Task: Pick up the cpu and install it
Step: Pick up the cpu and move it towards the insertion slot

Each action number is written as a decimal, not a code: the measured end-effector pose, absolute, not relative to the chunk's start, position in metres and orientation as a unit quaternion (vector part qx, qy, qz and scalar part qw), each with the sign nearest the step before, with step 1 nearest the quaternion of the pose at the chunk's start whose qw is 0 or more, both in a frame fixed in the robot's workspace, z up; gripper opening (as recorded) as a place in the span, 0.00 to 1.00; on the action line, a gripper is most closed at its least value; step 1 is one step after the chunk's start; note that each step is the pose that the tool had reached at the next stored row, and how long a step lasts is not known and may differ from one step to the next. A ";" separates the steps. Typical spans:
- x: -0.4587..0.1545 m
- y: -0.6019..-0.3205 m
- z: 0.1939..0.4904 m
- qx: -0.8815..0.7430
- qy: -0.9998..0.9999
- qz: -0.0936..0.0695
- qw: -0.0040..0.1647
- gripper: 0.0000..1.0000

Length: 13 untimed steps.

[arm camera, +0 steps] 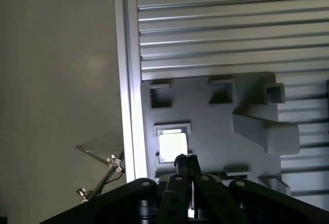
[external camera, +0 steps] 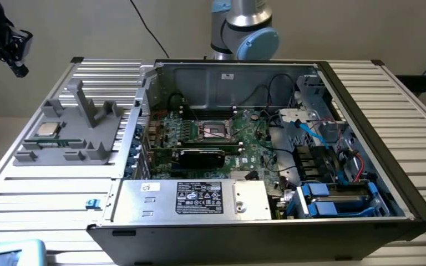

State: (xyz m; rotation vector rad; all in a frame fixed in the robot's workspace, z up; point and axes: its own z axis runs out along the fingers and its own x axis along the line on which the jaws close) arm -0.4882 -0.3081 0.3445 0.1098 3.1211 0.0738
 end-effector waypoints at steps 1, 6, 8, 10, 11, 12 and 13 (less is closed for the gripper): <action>-0.488 -0.308 0.344 0.035 0.999 0.024 0.009 0.11; -0.488 -0.308 0.344 0.035 0.999 0.024 0.009 0.11; -0.488 -0.308 0.344 0.035 0.999 0.024 0.009 0.11; -0.488 -0.308 0.344 0.035 0.999 0.024 0.009 0.13; -0.488 -0.308 0.344 0.035 0.999 0.024 0.009 0.19; -0.488 -0.308 0.344 0.035 0.999 0.024 0.009 0.25; -0.488 -0.308 0.344 0.035 0.999 0.024 0.009 0.31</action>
